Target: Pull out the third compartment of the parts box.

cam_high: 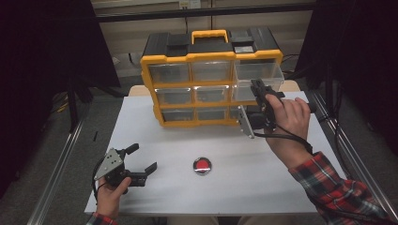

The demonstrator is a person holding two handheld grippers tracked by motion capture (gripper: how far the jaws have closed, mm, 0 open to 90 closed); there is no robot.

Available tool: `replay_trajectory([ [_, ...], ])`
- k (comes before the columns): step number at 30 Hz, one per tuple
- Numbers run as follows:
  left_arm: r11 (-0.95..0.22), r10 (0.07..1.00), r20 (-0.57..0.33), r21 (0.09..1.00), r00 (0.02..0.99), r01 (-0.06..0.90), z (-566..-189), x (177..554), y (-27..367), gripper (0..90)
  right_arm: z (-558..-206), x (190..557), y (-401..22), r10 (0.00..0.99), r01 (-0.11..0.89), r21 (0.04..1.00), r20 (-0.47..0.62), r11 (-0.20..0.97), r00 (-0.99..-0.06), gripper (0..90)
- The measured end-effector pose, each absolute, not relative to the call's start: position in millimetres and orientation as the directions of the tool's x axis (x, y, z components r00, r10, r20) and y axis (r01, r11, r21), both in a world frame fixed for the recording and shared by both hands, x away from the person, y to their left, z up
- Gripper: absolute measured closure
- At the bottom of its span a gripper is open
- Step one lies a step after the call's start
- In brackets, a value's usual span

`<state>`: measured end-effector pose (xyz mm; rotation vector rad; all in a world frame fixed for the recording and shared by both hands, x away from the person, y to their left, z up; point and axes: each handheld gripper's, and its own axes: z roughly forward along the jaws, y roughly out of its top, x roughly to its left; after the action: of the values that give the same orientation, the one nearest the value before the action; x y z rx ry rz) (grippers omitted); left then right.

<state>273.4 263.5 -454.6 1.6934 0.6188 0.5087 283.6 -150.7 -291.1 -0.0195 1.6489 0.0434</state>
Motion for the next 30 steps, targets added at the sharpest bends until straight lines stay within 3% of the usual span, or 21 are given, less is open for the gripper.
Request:
replay_trajectory([
  [6, -0.157, 0.646, 0.004, 0.979, 0.764, 0.128, -454.6, 273.5, 263.6, 1.9, -290.4, 283.9, -151.4, 0.024, -0.044, 0.027, -0.997, 0.999, -0.073, 78.1],
  [17, -0.141, 0.649, -0.012, 0.981, 0.761, 0.136, -455.2, 273.4, 262.3, 1.9, -291.6, 282.6, -155.7, 0.138, -0.027, 0.14, -0.988, 0.99, -0.075, 73.0],
  [30, -0.153, 0.646, -0.004, 0.979, 0.763, 0.134, -454.7, 273.1, 263.4, 1.9, -290.5, 274.7, -157.5, 0.43, -0.016, 0.433, -0.899, 0.901, -0.088, 64.9],
])
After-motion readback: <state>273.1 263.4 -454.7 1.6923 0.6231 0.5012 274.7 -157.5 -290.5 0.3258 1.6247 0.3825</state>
